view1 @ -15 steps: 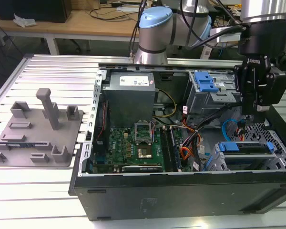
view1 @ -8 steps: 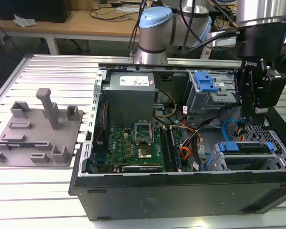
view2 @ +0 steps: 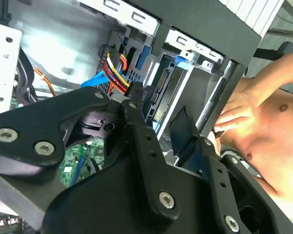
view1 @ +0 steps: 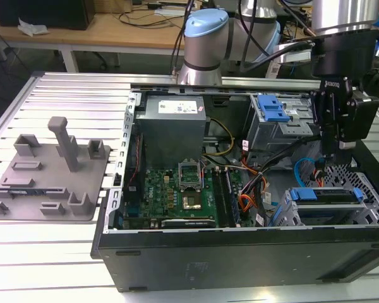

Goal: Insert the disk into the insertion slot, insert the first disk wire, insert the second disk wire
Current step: 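Insert the first disk wire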

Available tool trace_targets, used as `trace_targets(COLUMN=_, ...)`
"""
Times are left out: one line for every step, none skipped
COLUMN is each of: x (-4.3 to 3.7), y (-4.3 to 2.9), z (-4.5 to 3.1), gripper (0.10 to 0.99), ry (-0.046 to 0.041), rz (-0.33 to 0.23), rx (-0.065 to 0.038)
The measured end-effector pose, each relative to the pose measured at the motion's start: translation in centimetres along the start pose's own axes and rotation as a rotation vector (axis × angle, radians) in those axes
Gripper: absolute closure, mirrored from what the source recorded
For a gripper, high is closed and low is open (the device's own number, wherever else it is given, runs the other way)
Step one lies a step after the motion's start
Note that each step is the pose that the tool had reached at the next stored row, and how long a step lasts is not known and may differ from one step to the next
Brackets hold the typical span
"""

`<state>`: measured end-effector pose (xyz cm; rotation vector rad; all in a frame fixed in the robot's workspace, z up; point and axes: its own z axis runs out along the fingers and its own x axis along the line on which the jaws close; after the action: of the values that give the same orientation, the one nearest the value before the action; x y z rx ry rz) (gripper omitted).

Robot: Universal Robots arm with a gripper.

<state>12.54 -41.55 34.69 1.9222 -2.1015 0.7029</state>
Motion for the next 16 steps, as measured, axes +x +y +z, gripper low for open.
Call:
trace_targets(x=-0.23, y=0.03, z=0.03, gripper=0.6, ry=0.0, rz=0.0, rx=0.0)
trace_targets(x=-0.4, y=0.05, z=0.04, gripper=0.6, ry=0.0004, rz=0.002, rx=-0.001)
trace_targets(x=-0.57, y=0.08, z=0.05, gripper=0.6, ry=0.0009, rz=0.003, rx=-0.002)
trace_targets(x=-0.67, y=0.1, z=0.05, gripper=0.6, ry=0.0014, rz=0.005, rx=-0.002)
trace_targets(x=-0.77, y=0.12, z=0.07, gripper=0.6, ry=0.0049, rz=0.008, rx=-0.005)
trace_targets(x=-0.8, y=0.13, z=0.08, gripper=0.6, ry=0.0071, rz=0.01, rx=-0.006)
trace_targets(x=-0.82, y=0.13, z=0.1, gripper=0.6, ry=0.0089, rz=0.011, rx=-0.008)
trace_targets(x=-0.84, y=0.13, z=0.13, gripper=0.6, ry=0.0115, rz=0.01, rx=-0.013)
trace_targets(x=-0.84, y=0.14, z=0.15, gripper=0.6, ry=0.0133, rz=0.008, rx=-0.018)
trace_targets(x=-0.86, y=0.15, z=0.18, gripper=0.6, ry=0.0144, rz=0.005, rx=-0.024)
trace_targets(x=-0.88, y=0.15, z=0.21, gripper=0.6, ry=0.0155, rz=0.003, rx=-0.028)
trace_targets(x=-0.9, y=0.16, z=0.25, gripper=0.6, ry=0.016, rz=0.002, rx=-0.032)
trace_targets(x=-0.91, y=0.17, z=0.28, gripper=0.612, ry=0.0167, rz=0.001, rx=-0.033)
trace_targets(x=-0.97, y=0.13, z=0.29, gripper=0.686, ry=0.0192, rz=0.001, rx=-0.033)
trace_targets(x=-1.02, y=0.1, z=0.27, gripper=0.686, ry=0.0237, rz=0.0, rx=-0.032)
trace_targets(x=-1.06, y=0.06, z=0.26, gripper=0.686, ry=0.0292, rz=-0.001, rx=-0.031)
